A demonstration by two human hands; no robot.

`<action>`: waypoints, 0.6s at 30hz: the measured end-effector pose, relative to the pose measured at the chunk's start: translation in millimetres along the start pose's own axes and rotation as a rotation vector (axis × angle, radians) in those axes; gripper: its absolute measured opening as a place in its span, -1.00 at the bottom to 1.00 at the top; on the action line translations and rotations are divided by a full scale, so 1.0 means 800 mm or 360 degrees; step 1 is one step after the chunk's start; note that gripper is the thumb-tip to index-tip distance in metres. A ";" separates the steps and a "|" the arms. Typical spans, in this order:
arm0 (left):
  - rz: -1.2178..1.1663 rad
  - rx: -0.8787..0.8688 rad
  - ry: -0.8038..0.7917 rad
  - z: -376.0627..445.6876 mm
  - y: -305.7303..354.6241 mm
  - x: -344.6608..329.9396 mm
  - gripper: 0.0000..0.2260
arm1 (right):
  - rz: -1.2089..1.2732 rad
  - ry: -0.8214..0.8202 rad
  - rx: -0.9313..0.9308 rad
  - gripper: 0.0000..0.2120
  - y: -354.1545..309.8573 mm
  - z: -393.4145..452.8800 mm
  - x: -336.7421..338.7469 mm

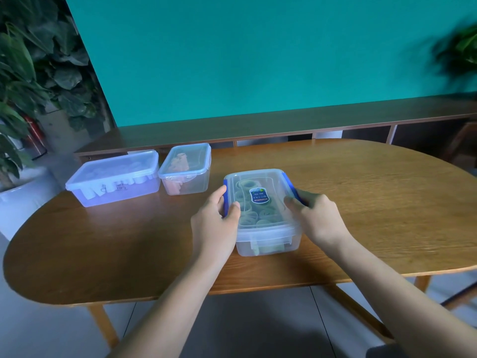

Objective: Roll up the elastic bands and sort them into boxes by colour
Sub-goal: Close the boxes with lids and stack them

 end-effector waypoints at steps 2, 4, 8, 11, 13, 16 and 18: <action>0.0026 -0.0020 -0.0012 0.000 -0.001 -0.001 -0.61 | -0.0031 0.0018 0.0010 -0.69 0.000 0.001 0.000; 0.0033 -0.0043 -0.0008 0.002 -0.002 -0.003 -0.62 | -0.0048 0.0033 0.0021 -0.71 0.000 0.004 0.000; -0.0003 -0.0051 -0.0069 0.023 -0.008 -0.010 -0.63 | 0.0048 0.0037 -0.0030 -0.69 -0.004 0.024 -0.009; -0.0200 0.0017 -0.0206 0.038 -0.016 -0.017 -0.54 | 0.0214 -0.0024 -0.0049 -0.75 -0.010 0.043 -0.019; -0.0235 0.0005 -0.0284 0.037 -0.020 -0.018 -0.47 | 0.0378 -0.0193 -0.0094 -0.56 -0.011 0.049 -0.024; -0.0096 -0.0198 -0.0413 0.026 -0.015 -0.016 -0.34 | 0.0586 -0.0625 0.0071 -0.29 -0.011 0.049 -0.025; 0.0010 -0.0346 -0.0439 0.020 -0.011 -0.014 -0.30 | 0.0453 -0.0783 0.0213 -0.23 -0.004 0.050 -0.021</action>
Point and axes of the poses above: each hand's wrist, its own z-axis towards the middle knuckle, its own x-axis out of the back of the hand, y = z × x, the point moved 4 cm from there along z, towards the middle knuckle, and after that the axes turned 10 degrees about -x, right-handed, at the moved point
